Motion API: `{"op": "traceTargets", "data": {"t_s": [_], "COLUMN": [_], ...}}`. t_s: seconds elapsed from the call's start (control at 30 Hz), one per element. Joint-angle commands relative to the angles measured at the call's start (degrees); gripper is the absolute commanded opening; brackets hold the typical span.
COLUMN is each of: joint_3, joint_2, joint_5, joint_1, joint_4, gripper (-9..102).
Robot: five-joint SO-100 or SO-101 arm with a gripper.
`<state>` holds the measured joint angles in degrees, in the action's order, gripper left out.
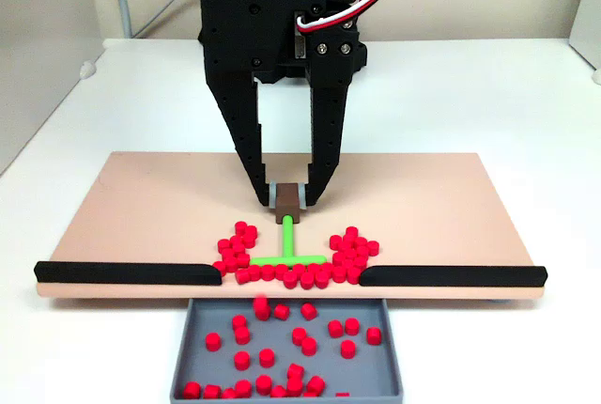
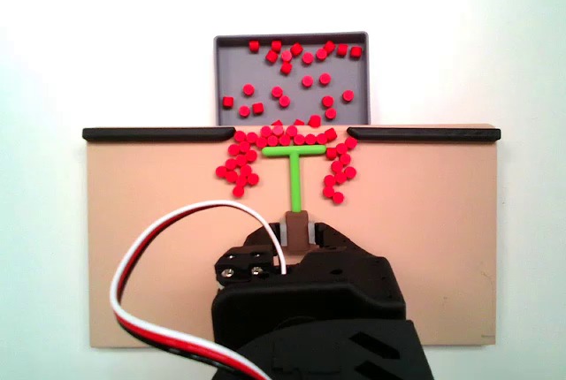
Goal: Push granules from bottom to the grey container
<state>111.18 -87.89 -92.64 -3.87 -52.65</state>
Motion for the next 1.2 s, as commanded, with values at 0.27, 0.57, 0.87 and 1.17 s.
{"op": "traceTargets", "data": {"t_s": [0.27, 0.57, 0.87, 1.17], "joint_3": [-3.08, -5.27, -6.68, -11.07], "joint_2": [4.13, 5.01, 1.23, 0.09], "joint_5": [1.23, 2.72, 3.6, 8.0], "joint_1": [0.0, 0.18, 0.35, 1.85], "joint_4": [-0.7, -0.88, -4.66, -9.67], "gripper": [0, 0, 0, 0]}}
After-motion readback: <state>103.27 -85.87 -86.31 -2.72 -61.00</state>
